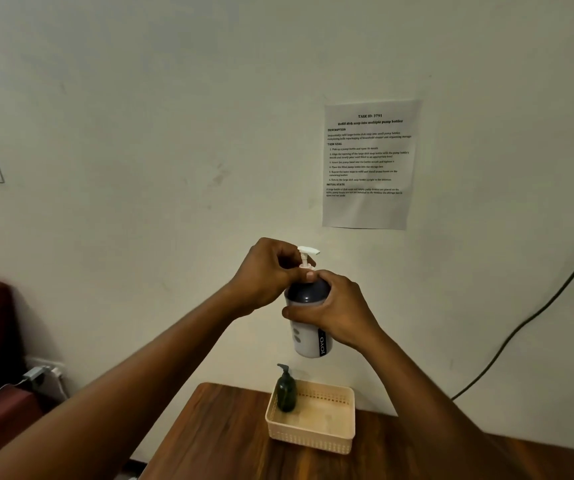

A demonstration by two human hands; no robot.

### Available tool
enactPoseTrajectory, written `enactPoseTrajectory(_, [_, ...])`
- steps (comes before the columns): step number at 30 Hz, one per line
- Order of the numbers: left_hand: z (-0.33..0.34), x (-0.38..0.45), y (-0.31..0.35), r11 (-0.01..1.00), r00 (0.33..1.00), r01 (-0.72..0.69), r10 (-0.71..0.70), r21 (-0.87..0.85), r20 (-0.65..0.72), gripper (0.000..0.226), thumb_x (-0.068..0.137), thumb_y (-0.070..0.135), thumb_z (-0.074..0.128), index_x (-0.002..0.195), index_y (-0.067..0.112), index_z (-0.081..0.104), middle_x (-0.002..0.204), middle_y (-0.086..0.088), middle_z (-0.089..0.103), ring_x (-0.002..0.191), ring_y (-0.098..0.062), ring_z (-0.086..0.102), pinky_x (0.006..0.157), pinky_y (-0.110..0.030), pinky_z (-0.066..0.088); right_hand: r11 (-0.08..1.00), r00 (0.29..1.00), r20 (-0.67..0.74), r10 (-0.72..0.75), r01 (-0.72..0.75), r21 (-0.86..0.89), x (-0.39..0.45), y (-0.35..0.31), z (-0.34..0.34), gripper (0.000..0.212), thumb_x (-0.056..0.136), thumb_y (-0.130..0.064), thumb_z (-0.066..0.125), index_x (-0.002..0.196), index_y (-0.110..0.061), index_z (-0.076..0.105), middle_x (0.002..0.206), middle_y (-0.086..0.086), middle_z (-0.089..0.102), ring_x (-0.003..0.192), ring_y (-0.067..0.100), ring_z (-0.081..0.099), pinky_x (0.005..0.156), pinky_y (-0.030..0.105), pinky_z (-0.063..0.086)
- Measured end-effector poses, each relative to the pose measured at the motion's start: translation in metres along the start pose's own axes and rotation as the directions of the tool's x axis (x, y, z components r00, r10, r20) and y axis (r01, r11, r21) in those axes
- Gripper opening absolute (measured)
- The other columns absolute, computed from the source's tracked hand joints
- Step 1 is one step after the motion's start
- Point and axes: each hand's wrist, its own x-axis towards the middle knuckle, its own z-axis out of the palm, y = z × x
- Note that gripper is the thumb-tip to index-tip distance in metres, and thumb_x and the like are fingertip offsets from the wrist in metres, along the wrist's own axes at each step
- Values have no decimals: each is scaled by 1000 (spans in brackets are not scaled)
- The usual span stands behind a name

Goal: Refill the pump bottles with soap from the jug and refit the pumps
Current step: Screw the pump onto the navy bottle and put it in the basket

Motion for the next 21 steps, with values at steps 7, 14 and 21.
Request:
enactPoseTrajectory(7, [7, -2, -5, 996, 1000, -22, 21, -91, -8, 4, 86, 7, 81, 85, 4, 77, 95, -6, 79, 95, -26, 75, 89, -43, 62, 1000, 1000, 0, 10, -10, 22, 0, 3, -1, 55, 63, -51, 86, 109, -32, 61, 99, -14, 68, 88, 8, 66, 79, 29, 60])
enactPoseTrajectory(14, [3, 5, -20, 990, 990, -84, 97, 113, -107, 41, 95, 43, 70, 130, 22, 67, 118, 11, 71, 102, -6, 66, 87, -29, 55, 999, 999, 7, 42, -42, 22, 5, 12, -8, 57, 67, -46, 89, 113, -33, 58, 104, -13, 66, 93, 11, 64, 83, 28, 56])
enactPoseTrajectory(21, [4, 1, -61, 938, 997, -16, 40, 347, -62, 83, 94, 71, 42, 163, 30, 22, 170, 6, 21, 156, -13, 20, 125, -39, 22, 994, 995, 8, 101, -102, 38, 13, 44, -1, 64, 68, -46, 89, 119, -35, 52, 114, -13, 60, 102, 14, 61, 81, 23, 49])
